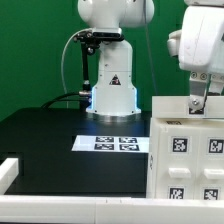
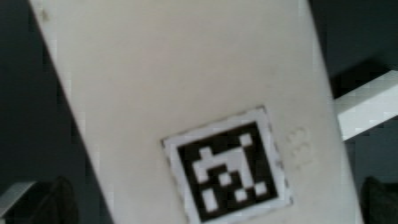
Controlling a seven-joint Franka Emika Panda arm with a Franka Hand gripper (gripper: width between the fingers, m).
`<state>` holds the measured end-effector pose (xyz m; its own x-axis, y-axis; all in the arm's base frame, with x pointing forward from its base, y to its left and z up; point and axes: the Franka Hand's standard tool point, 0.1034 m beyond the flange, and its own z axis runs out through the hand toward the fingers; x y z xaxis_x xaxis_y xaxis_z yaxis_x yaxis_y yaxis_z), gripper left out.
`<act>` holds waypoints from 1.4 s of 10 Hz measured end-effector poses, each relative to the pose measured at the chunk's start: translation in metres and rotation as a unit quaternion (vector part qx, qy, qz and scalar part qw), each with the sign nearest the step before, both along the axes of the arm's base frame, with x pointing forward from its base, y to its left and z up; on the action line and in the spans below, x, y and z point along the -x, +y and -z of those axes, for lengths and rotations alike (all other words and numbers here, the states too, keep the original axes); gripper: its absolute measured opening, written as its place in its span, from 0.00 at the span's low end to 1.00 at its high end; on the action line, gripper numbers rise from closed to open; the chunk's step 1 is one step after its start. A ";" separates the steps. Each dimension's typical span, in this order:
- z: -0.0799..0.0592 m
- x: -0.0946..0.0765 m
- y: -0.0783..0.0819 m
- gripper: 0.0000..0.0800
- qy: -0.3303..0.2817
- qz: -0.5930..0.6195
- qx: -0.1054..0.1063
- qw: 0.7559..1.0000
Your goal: Assemble cabinet
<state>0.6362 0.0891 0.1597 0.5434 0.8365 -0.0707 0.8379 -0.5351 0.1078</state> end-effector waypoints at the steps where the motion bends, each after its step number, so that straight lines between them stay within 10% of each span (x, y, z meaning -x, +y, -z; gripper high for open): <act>1: 0.000 0.000 0.000 0.87 -0.001 0.010 0.000 1.000; 3: 0.001 0.000 -0.001 0.69 -0.006 0.049 -0.001 0.999; 6: 0.001 0.000 -0.002 0.69 -0.018 0.150 -0.007 0.989; 14: 0.001 -0.002 -0.012 0.69 -0.052 0.563 -0.046 0.824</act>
Offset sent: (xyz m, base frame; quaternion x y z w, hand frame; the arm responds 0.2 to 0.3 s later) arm 0.0000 0.0000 0.0000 0.0000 0.0000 0.1296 0.9916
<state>0.6386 0.0771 0.1584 0.9776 -0.2015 0.0608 -0.2053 -0.9766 0.0638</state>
